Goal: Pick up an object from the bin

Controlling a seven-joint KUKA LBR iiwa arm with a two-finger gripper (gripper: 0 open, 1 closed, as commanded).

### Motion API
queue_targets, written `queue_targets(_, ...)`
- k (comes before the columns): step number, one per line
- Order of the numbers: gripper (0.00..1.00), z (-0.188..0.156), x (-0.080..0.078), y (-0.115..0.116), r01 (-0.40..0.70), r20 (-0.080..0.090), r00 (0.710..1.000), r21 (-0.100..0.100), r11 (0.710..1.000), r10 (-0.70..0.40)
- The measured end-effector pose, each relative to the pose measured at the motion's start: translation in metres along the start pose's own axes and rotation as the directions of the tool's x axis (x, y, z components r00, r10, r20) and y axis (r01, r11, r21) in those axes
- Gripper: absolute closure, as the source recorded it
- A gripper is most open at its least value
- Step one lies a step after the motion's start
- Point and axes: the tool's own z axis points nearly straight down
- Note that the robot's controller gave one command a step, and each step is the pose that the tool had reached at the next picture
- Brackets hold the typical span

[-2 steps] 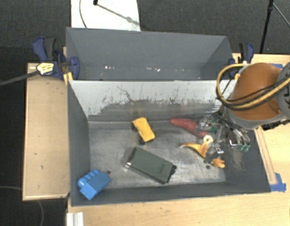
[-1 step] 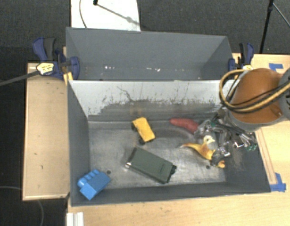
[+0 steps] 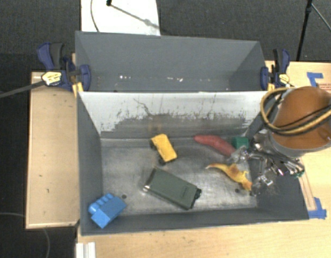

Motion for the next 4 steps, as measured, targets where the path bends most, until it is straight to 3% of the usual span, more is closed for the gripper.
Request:
queue_targets(1,1.00,-0.006,-0.005,-0.036,-0.224,0.009,0.975,0.001,0.975,0.224)
queue_targets(2,0.00,-0.004,-0.003,-0.036,-0.225,0.004,0.974,0.001,0.974,0.225)
queue_targets(3,0.00,-0.004,-0.003,-0.036,-0.226,0.004,0.974,0.001,0.974,0.226)
queue_targets(4,0.00,0.005,0.007,-0.020,-0.057,0.005,0.998,0.004,0.998,0.057)
